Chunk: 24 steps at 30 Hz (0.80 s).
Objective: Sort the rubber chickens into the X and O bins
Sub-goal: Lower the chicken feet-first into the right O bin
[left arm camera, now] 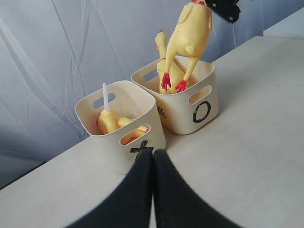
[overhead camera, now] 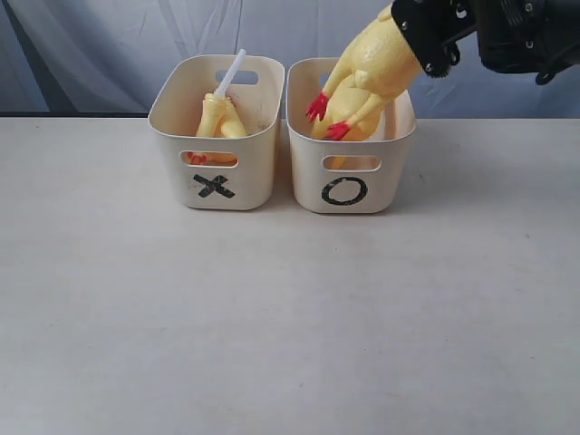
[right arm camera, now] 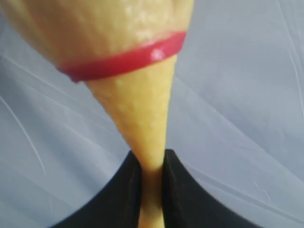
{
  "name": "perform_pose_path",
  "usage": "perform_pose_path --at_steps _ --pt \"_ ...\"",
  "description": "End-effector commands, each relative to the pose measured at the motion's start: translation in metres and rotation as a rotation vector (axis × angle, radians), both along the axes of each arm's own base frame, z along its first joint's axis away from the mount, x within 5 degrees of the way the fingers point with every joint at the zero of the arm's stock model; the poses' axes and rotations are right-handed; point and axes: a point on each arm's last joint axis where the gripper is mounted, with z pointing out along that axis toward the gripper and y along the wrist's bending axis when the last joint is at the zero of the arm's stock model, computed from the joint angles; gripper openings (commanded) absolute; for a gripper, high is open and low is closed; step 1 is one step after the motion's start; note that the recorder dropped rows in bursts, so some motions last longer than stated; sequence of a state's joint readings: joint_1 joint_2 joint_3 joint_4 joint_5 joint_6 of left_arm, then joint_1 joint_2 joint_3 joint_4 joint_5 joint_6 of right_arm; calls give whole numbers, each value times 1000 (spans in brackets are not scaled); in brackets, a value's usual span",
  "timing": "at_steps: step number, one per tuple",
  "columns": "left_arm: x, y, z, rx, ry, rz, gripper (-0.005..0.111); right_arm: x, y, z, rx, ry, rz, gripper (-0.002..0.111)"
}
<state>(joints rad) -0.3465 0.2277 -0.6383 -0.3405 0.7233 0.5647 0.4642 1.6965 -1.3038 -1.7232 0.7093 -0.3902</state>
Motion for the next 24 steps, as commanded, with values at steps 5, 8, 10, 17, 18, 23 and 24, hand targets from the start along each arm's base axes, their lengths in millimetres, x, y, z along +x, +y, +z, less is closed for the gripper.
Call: perform_pose_path --at_steps 5,8,10,17,18,23,24 --pt "0 1 -1 -7 -7 8 0 10 5 -14 -53 36 37 -1" --pt "0 1 -1 -7 -7 8 0 12 7 -19 -59 49 35 -1" --pt "0 1 -1 -7 -7 8 0 13 7 -22 -61 56 39 -1" --pt "0 1 -1 -7 -7 8 0 16 10 -28 -63 72 55 -1" --pt "0 1 -1 -7 -7 8 0 16 10 -28 -63 73 56 -1" --pt "0 1 -1 -7 -7 8 0 16 11 -28 -58 78 71 -1" --pt "0 1 -1 -7 -7 8 0 16 11 -29 -55 79 72 -1"
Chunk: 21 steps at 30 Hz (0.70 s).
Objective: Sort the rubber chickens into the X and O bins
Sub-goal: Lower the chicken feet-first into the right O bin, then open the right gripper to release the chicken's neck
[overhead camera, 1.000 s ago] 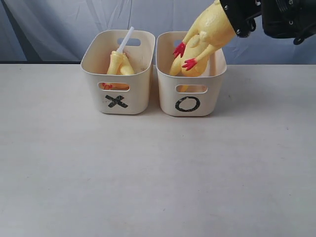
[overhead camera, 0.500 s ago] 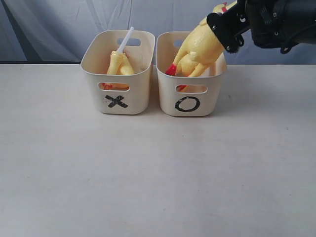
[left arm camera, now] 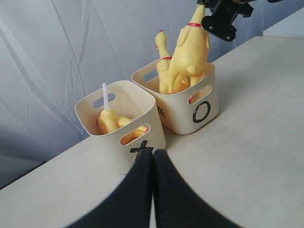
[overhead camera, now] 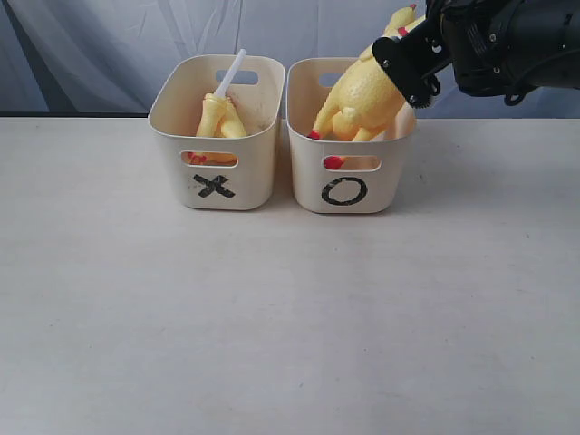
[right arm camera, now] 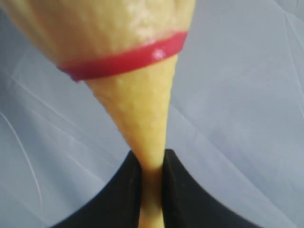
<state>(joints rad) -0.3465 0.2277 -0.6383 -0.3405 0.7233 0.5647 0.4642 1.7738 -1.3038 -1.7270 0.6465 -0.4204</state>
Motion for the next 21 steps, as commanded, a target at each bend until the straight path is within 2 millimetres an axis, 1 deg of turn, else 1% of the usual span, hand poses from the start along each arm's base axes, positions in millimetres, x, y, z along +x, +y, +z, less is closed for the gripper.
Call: perform_pose_path --at_steps 1,7,12,17,18,19,21 --pt "0 1 -1 -7 -7 8 0 2 0 4 -1 -12 9 -1" --pt "0 1 -1 -7 -7 8 0 2 0 -1 22 10 7 -1" --pt "0 1 -1 -7 -7 8 0 9 2 -18 -4 40 -8 -1" --pt "0 1 -1 -7 -7 8 0 8 2 -19 13 49 -11 -1" --pt "0 1 -1 -7 -7 8 0 8 2 -19 15 50 -11 2" --pt "0 1 -1 -7 -7 8 0 8 2 -19 17 52 -9 9" --pt "0 1 -1 -7 -7 8 0 8 3 -19 18 52 -8 27"
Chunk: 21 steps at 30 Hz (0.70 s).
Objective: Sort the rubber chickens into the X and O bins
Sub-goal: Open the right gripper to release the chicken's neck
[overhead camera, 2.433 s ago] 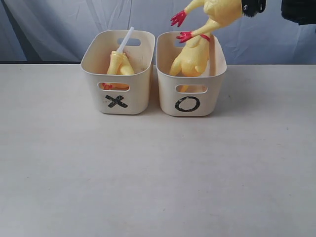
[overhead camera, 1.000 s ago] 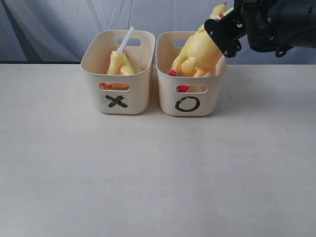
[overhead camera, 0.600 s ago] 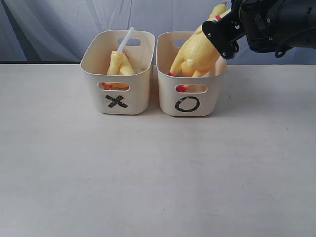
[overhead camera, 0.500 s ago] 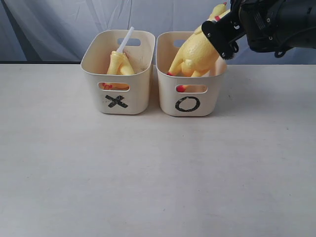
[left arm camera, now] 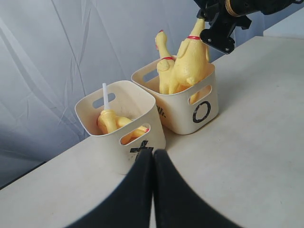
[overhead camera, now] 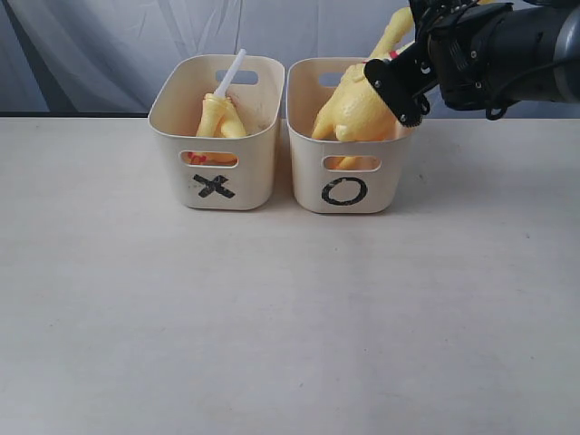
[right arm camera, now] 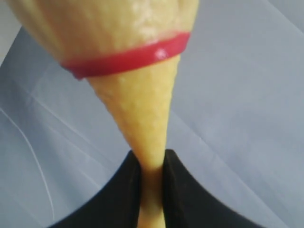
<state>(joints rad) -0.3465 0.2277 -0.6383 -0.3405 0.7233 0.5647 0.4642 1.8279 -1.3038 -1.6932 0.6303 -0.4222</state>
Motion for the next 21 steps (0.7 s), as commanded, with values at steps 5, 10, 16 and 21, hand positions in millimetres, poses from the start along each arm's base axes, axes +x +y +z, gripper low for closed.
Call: perform_pose_path --at_steps 5,10,16,21 --pt "0 1 -1 -7 -7 8 0 1 -2 5 19 -18 -7 50" --pt "0 1 -1 -7 -7 8 0 1 -2 6 31 -24 -13 50" --pt "0 1 -1 -7 -7 8 0 -3 -5 17 50 -50 -26 50" --pt "0 1 -1 -7 -7 8 0 -9 -8 32 131 -92 -41 50"
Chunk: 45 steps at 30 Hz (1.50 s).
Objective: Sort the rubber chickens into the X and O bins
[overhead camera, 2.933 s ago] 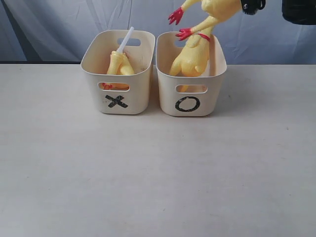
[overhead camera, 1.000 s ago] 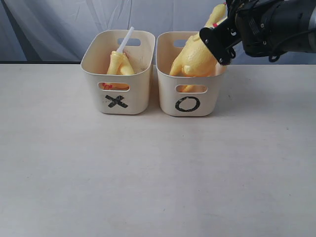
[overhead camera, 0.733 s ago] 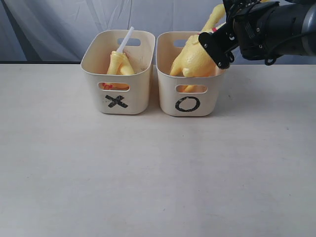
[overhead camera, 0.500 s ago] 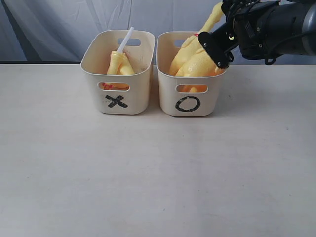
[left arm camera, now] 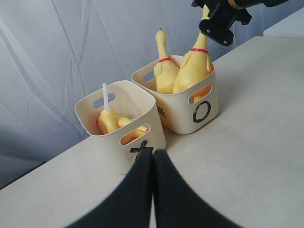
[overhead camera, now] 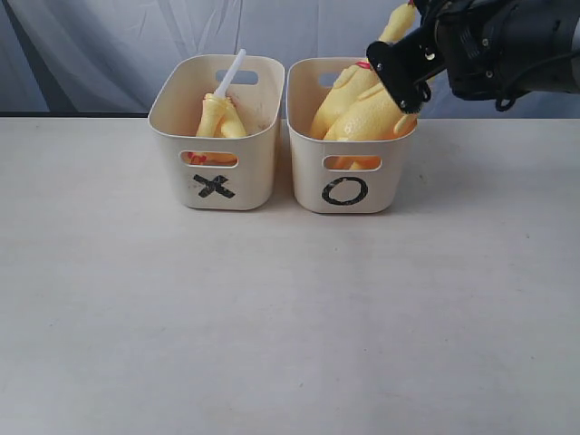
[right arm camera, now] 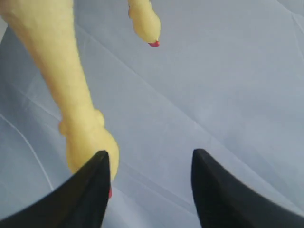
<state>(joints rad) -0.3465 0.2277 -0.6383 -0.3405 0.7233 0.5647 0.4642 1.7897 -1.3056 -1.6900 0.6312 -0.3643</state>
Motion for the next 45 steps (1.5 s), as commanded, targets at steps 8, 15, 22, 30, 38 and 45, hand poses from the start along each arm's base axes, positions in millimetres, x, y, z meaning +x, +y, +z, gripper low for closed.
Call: perform_pose_path --at_steps 8,15,22,30,38,45 --pt "0 1 -1 -7 -7 8 0 -17 -11 41 255 -105 -58 50" --pt "0 1 -1 -7 -7 8 0 -33 -18 57 674 -114 -172 50" --pt "0 1 -1 -7 -7 8 0 -45 -25 59 1151 -139 -393 16" --pt "0 1 -1 -7 -7 8 0 -59 -17 62 1472 -2 -466 -1" --pt "0 1 -1 -7 -7 8 0 -76 -15 71 1688 84 -534 -1" --pt "0 1 -1 -7 -7 8 0 -111 -26 57 1728 137 -484 -1"
